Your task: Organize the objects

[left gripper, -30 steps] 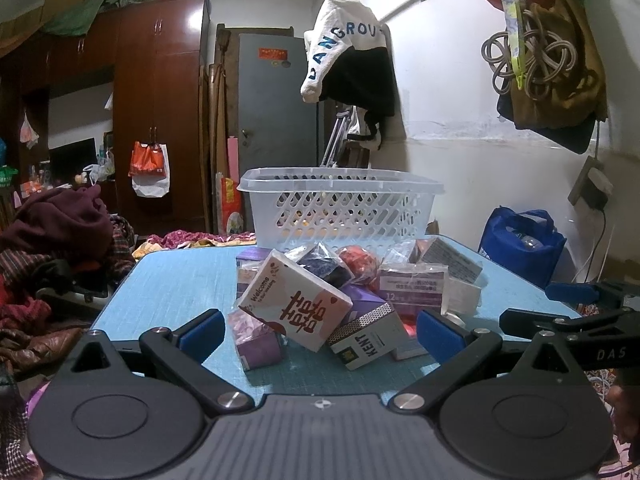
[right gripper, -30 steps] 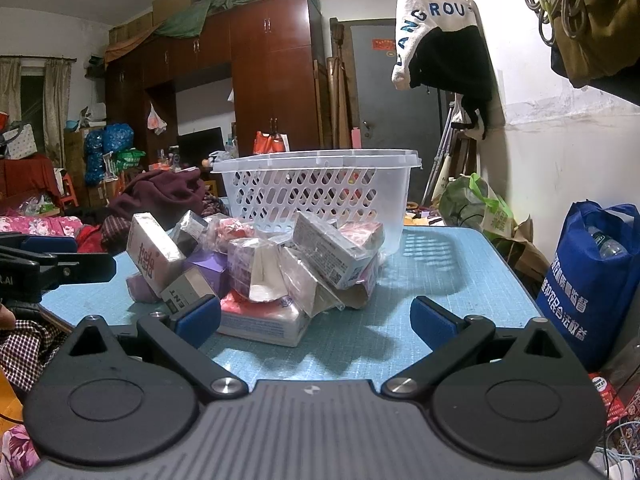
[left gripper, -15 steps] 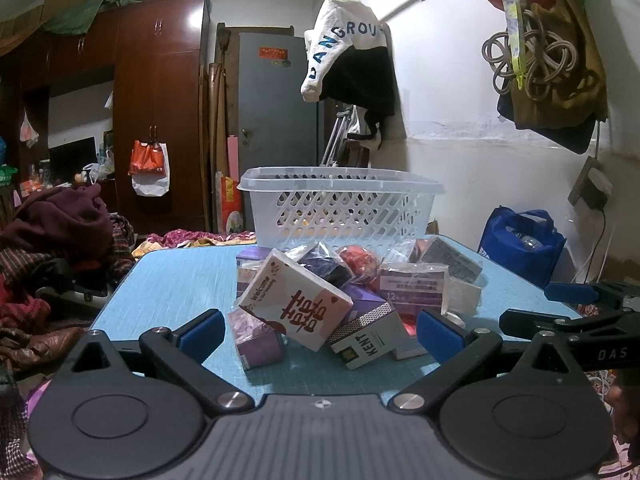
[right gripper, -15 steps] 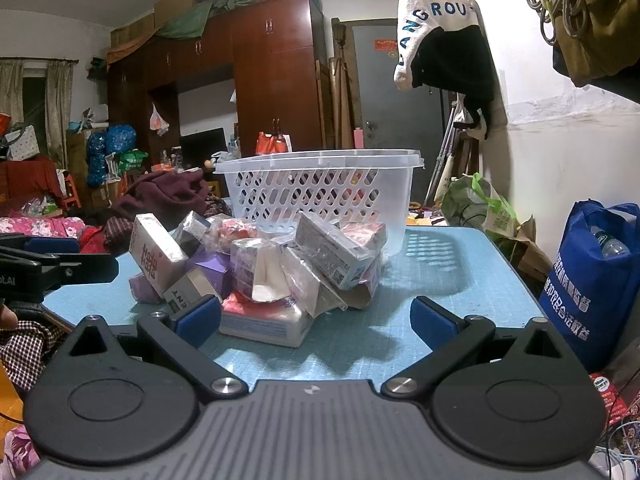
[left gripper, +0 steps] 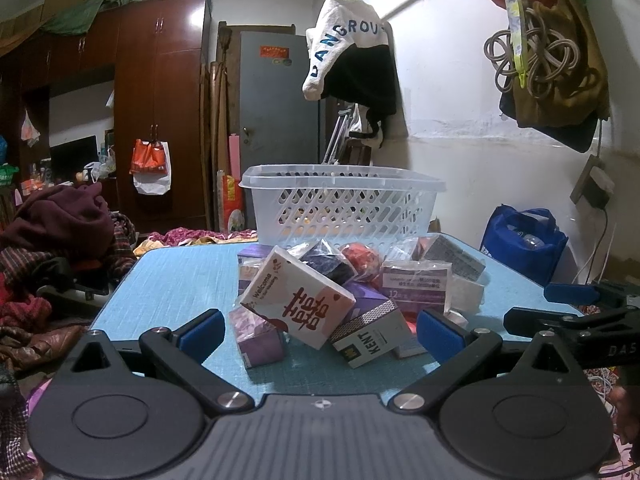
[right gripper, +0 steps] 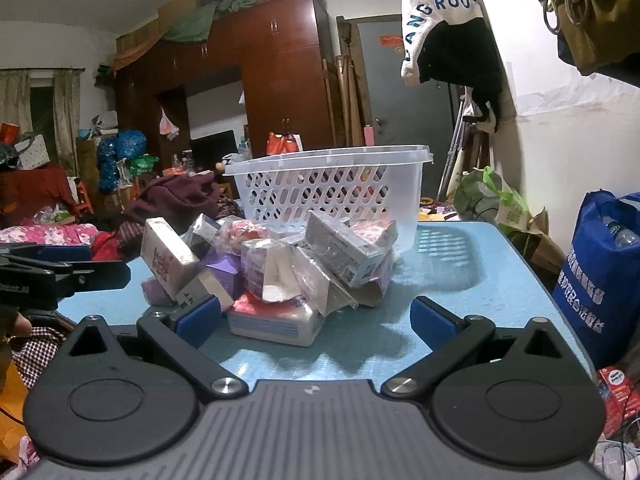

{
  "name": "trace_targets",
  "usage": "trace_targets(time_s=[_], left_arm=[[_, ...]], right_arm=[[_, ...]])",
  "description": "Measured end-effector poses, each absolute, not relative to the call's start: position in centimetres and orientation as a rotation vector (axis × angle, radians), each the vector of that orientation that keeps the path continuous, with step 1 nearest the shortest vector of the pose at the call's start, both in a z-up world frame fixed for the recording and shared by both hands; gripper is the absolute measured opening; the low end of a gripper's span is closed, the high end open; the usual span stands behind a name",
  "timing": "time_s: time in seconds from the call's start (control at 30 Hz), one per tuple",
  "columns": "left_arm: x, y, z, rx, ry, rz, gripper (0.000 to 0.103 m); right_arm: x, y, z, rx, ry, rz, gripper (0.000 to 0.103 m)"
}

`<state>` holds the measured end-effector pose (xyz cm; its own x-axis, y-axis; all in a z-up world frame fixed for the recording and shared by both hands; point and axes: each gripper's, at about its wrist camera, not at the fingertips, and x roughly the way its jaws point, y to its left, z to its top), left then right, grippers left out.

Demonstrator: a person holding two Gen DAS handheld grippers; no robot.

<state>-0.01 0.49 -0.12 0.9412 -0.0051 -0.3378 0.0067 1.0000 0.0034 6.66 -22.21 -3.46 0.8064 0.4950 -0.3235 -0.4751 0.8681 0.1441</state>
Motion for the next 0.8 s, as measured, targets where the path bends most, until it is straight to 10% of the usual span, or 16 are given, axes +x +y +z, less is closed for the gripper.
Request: trace_targets(time_s=[0.8], left_arm=[[0.15,0.66,-0.39,0.008,0.35,0.0,0.103]], right_arm=[[6.64,-22.5,-3.39,0.057,0.33,0.551,0.103]])
